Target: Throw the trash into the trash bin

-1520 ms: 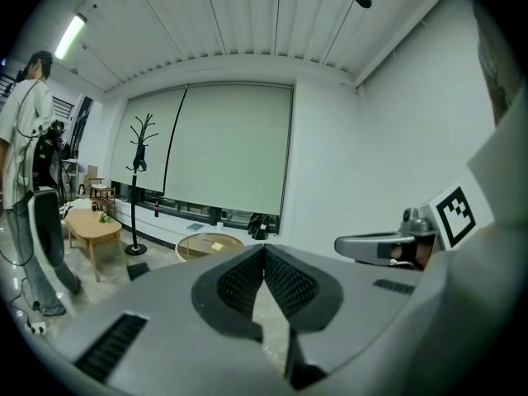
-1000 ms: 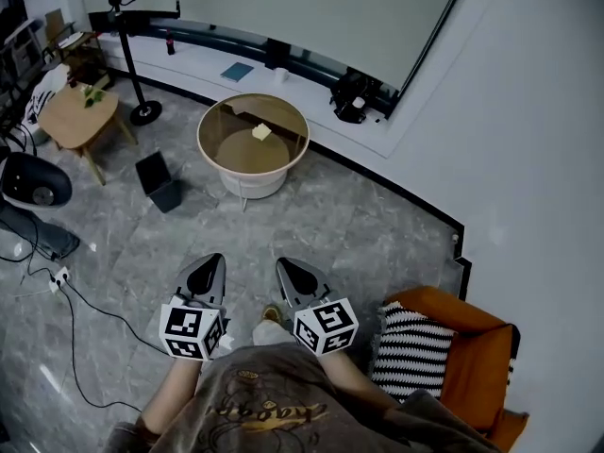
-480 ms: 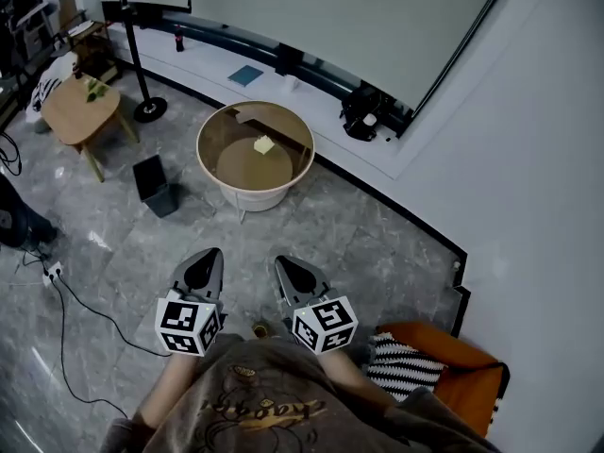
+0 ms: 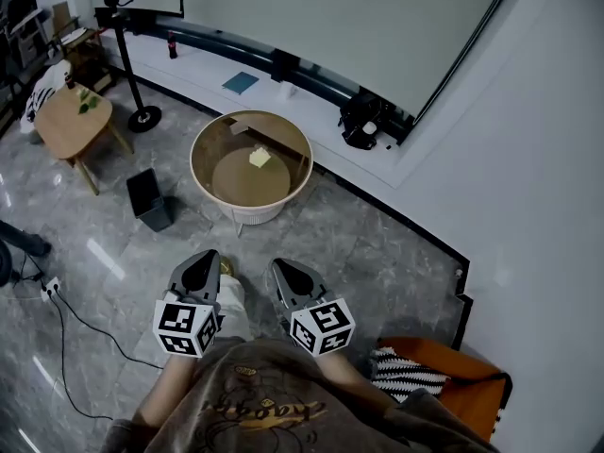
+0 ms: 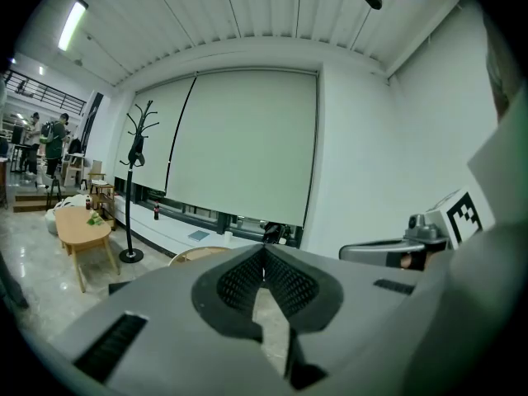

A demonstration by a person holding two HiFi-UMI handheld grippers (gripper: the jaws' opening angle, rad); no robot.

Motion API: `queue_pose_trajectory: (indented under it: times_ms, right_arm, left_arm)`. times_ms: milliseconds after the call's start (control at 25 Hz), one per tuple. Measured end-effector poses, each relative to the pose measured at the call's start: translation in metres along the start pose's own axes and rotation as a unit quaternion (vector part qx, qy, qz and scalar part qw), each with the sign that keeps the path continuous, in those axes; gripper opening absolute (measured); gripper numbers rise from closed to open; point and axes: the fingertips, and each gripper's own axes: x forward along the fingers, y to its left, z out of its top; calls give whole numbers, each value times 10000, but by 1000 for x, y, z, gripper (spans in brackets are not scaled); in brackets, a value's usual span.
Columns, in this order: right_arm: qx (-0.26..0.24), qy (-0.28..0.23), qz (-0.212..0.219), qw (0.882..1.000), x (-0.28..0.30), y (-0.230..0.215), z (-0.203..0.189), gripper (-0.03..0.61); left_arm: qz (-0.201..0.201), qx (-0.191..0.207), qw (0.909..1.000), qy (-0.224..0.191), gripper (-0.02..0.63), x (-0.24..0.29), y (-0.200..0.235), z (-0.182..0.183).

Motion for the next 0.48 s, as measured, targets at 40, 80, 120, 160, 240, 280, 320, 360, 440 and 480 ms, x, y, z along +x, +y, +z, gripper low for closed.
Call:
queue_pose_trajectory:
  times_ms: [40, 80, 120, 160, 240, 280, 320, 360, 440, 480]
  right_arm:
    - [-6, 1, -19, 10000, 7, -5, 1, 18]
    - [-12, 8, -34, 10000, 13, -10, 2, 18]
    - [-17, 18, -47, 10000, 20, -15, 3, 18]
    - [-20, 27, -62, 10000, 27, -19, 5, 18]
    - [-20, 26, -86, 10000, 41, -28, 10, 18]
    - [-21, 18, -95, 10000, 48, -33, 13, 18]
    - [-17, 15, -105, 9999, 56, -39, 16, 18]
    - [-6, 22, -121, 9999, 65, -45, 17, 18]
    - [41, 57, -162, 9998, 85, -57, 18, 18]
    - [64, 79, -178, 9998, 94, -63, 19, 18]
  left_arm:
    - [-20, -1, 10000, -5, 20, 9, 4, 1]
    - [-39, -9, 10000, -4, 20, 17, 8, 1]
    - [-56, -25, 10000, 5, 20, 25, 13, 2]
    - [-74, -43, 10000, 21, 20, 33, 17, 2]
    - [-113, -67, 9999, 49, 20, 50, 27, 6]
    - [-131, -70, 9999, 55, 20, 59, 32, 8]
    - [-146, -70, 9999, 57, 19, 68, 36, 11]
    - [-158, -70, 9998, 59, 18, 78, 42, 13]
    - [-185, -73, 9998, 66, 20, 98, 53, 18]
    - [-201, -70, 9997, 75, 20, 108, 59, 20]
